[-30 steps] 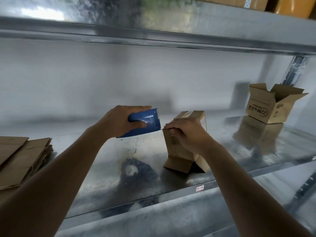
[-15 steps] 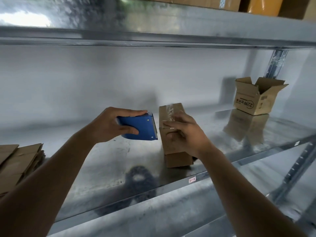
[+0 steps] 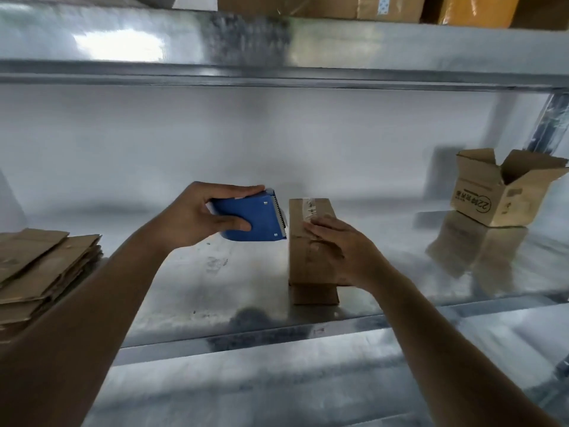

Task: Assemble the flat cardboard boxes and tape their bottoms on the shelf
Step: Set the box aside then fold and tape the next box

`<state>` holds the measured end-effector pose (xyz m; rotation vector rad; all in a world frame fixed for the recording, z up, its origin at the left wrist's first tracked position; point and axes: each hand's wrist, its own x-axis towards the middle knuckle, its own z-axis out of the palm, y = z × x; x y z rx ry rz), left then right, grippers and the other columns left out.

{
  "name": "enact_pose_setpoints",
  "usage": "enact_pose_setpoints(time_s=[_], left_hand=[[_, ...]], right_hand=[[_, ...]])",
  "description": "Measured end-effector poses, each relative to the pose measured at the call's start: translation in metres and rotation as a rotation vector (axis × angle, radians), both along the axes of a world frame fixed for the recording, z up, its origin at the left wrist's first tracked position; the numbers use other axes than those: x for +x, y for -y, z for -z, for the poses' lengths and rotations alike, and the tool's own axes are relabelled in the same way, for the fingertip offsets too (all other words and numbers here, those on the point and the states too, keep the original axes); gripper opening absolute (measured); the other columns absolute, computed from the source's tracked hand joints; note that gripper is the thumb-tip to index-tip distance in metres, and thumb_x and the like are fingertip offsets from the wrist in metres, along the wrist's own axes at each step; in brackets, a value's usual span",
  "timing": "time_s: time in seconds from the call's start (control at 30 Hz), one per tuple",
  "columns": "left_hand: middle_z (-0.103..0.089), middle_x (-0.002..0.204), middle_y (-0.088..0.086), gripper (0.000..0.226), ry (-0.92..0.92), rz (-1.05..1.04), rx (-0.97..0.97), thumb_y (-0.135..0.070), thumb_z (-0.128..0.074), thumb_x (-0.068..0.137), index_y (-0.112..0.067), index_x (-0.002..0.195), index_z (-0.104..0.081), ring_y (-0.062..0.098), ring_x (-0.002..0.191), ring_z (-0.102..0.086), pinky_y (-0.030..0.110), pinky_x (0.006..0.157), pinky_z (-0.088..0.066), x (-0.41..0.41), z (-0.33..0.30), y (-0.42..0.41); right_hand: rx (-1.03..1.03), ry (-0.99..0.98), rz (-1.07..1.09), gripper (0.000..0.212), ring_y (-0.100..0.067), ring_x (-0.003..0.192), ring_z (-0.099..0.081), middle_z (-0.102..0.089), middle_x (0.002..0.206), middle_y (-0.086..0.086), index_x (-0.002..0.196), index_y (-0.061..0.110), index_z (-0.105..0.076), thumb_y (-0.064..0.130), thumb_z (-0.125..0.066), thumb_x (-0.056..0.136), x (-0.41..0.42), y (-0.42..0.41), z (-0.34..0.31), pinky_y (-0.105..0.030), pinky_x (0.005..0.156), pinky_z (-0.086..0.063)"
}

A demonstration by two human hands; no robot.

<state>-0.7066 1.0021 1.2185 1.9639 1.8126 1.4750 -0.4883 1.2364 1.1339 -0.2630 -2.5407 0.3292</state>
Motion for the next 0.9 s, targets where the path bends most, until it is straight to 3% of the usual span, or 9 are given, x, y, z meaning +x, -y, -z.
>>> enact_pose_setpoints(time_s=[0.13, 0.2, 0.27, 0.33, 0.43, 0.73, 0.9], left_hand=[[-0.071, 0.126, -0.023, 0.061, -0.020, -0.039, 0.032, -0.002, -0.081, 0.078, -0.022, 0.133, -0.065, 0.003, 0.118, -0.066, 0.017, 0.094, -0.054, 0.022, -0.004, -0.001], [-0.071, 0.126, -0.023, 0.061, -0.031, -0.060, 0.024, 0.000, -0.081, 0.079, -0.021, 0.134, -0.065, 0.004, 0.118, -0.066, 0.016, 0.093, -0.054, 0.030, -0.006, 0.000], [-0.071, 0.126, -0.023, 0.061, -0.037, -0.084, 0.028, 0.001, -0.080, 0.080, -0.021, 0.134, -0.064, 0.005, 0.118, -0.066, 0.016, 0.092, -0.054, 0.035, -0.008, 0.003], [-0.071, 0.126, -0.022, 0.061, -0.036, -0.098, 0.034, 0.002, -0.080, 0.080, -0.021, 0.134, -0.064, 0.006, 0.118, -0.067, 0.017, 0.092, -0.055, 0.039, -0.009, 0.006], [-0.072, 0.127, -0.018, 0.059, -0.034, -0.105, 0.030, -0.001, -0.080, 0.080, -0.021, 0.134, -0.065, 0.011, 0.119, -0.067, 0.022, 0.092, -0.057, 0.041, -0.013, 0.010], [-0.073, 0.126, -0.013, 0.059, -0.049, -0.063, 0.014, -0.003, -0.080, 0.080, -0.016, 0.135, -0.065, 0.014, 0.120, -0.067, 0.025, 0.093, -0.058, 0.035, -0.022, 0.013], [-0.073, 0.124, -0.014, 0.060, -0.024, -0.030, 0.006, 0.000, -0.081, 0.079, -0.016, 0.135, -0.065, 0.011, 0.118, -0.068, 0.021, 0.093, -0.057, 0.031, -0.021, 0.010]], right_hand=[[0.067, 0.059, -0.006, 0.059, -0.010, 0.155, -0.026, -0.039, 0.163, 0.011, 0.155, 0.030, -0.046, 0.058, -0.048, 0.103, 0.001, 0.003, -0.011, -0.047, 0.129, -0.018], [0.037, 0.008, -0.057, 0.056, -0.003, 0.153, -0.027, -0.044, 0.161, 0.012, 0.155, 0.034, -0.044, 0.059, -0.039, 0.105, 0.004, 0.006, -0.023, -0.045, 0.131, -0.006], [-0.035, -0.121, -0.141, 0.052, 0.002, 0.148, -0.035, -0.054, 0.152, 0.013, 0.151, 0.035, -0.049, 0.054, -0.035, 0.104, 0.007, 0.008, -0.031, -0.043, 0.131, -0.004], [-0.082, -0.292, -0.203, 0.040, 0.001, 0.136, -0.051, -0.064, 0.139, 0.016, 0.137, 0.029, -0.063, 0.042, -0.044, 0.104, 0.009, 0.013, -0.037, -0.045, 0.128, -0.019], [-0.179, -0.468, -0.265, 0.028, -0.005, 0.110, -0.066, -0.068, 0.117, 0.017, 0.125, 0.022, -0.072, 0.031, -0.058, 0.102, 0.007, 0.029, -0.050, -0.044, 0.101, -0.053], [-0.481, -0.486, -0.333, 0.039, -0.015, 0.104, -0.071, -0.075, 0.109, 0.007, 0.126, 0.018, -0.071, 0.037, -0.074, 0.092, 0.002, 0.055, -0.058, -0.042, 0.092, -0.060], [-0.599, -0.531, -0.328, 0.024, -0.019, 0.099, -0.075, -0.079, 0.104, 0.001, 0.118, 0.021, -0.074, 0.013, -0.073, 0.096, -0.004, 0.057, -0.059, -0.050, 0.091, -0.061]])
